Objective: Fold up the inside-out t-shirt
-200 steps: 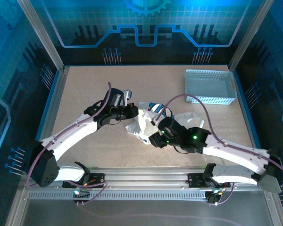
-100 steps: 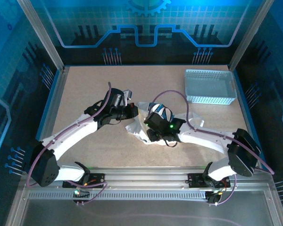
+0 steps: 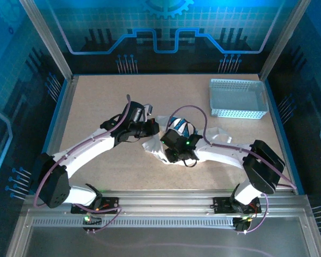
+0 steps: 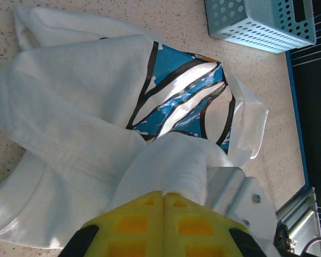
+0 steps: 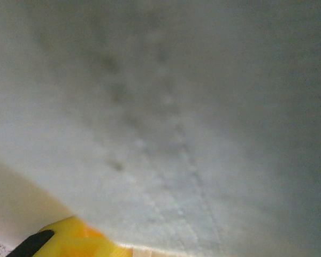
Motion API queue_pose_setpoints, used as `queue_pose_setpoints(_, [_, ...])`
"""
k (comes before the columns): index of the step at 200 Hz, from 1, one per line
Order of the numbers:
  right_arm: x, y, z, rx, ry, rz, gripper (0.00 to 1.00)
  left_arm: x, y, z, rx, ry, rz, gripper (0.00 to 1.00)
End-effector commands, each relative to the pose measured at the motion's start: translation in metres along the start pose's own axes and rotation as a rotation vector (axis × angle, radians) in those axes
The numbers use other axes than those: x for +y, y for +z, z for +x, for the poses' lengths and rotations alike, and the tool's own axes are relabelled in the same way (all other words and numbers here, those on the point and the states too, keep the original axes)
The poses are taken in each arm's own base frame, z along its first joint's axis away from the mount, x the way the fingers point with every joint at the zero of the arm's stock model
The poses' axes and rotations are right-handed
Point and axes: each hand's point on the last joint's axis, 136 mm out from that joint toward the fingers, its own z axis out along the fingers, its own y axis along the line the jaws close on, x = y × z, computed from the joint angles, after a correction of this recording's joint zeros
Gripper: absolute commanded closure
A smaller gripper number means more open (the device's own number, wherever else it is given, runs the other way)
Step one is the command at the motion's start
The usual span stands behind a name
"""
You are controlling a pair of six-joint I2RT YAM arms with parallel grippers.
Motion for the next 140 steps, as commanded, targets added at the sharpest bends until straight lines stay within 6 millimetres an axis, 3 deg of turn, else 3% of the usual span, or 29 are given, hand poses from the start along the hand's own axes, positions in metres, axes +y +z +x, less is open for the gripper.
queue_pose_setpoints(1, [-0.005, 0.017, 0.017, 0.064, 0.032, 0.015, 0.64, 0.006, 0.008, 0.005, 0.012, 0.002, -0.031, 1.00])
queue_pose_setpoints(18, [-0.007, 0.025, 0.022, 0.080, 0.031, 0.026, 0.68, 0.010, 0.012, 0.011, 0.026, 0.006, -0.047, 1.00])
queue_pose_setpoints(54, [-0.008, 0.019, 0.016, 0.039, 0.025, 0.027, 0.91, 0.018, 0.016, 0.018, 0.039, 0.000, -0.071, 1.00])
queue_pose_setpoints(90, [-0.001, -0.024, -0.005, -0.097, -0.013, -0.031, 1.00, 0.021, 0.013, 0.013, 0.024, 0.001, -0.108, 1.00])
queue_pose_setpoints(121, [0.000, -0.069, -0.018, -0.226, -0.015, -0.110, 1.00, 0.022, 0.009, 0.001, -0.007, -0.004, -0.154, 1.00])
queue_pose_setpoints(140, [-0.006, -0.079, -0.011, -0.256, -0.027, -0.132, 1.00, 0.019, 0.010, -0.007, -0.020, -0.013, -0.156, 1.00])
